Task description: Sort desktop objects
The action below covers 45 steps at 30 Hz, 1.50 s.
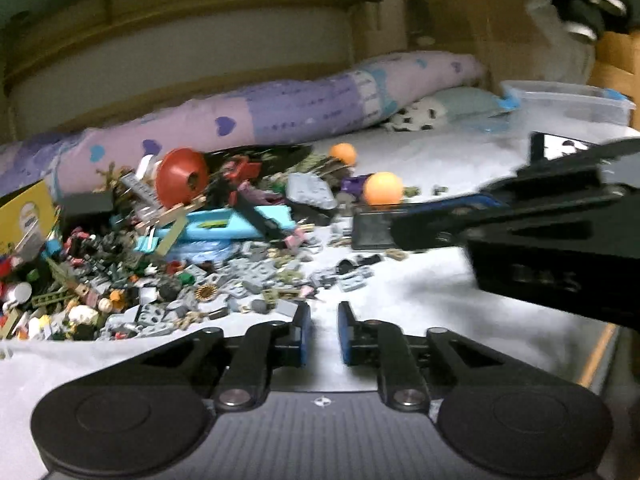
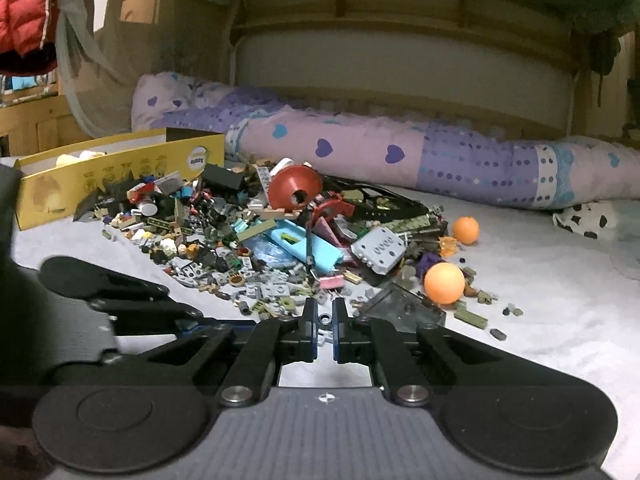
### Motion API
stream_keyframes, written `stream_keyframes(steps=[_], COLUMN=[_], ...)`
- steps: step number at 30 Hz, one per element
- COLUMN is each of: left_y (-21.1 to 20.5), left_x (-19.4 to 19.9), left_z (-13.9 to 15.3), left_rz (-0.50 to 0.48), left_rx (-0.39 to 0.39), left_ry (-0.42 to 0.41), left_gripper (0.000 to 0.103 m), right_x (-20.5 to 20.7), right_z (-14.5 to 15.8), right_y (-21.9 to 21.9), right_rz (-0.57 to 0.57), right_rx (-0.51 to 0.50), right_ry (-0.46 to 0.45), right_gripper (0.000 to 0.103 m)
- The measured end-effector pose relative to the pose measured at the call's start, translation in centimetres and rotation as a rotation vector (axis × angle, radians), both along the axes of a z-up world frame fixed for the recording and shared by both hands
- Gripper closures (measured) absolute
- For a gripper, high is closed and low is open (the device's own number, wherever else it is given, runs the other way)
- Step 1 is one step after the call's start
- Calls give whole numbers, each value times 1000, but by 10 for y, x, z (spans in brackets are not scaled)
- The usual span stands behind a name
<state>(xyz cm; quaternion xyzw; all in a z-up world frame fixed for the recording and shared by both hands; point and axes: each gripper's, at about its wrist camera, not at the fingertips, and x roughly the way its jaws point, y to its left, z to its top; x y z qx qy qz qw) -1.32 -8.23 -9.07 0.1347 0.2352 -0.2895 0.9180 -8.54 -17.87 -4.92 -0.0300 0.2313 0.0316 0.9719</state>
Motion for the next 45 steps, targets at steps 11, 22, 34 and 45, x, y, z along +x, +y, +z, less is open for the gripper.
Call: stream_keyframes(steps=[11,22,34,45], left_y=[3,14,-1,24], left_x=[35,34,-25,-31], left_z=[3,6,0,14], left_rz=[2,63,-2,54], left_rx=[-28,-39,302,241], left_ry=[170,168,-274,-241], left_gripper=[43,87,87,87], right_x=[0,-3,-3,-3], right_z=[-4,0,2,3], right_y=[-4,-7,-7,-5], right_rz=[13,4,3,13], right_rx=[42,52,64,70], right_ry=[29,18,9,0], right_gripper=[95,94,94,94])
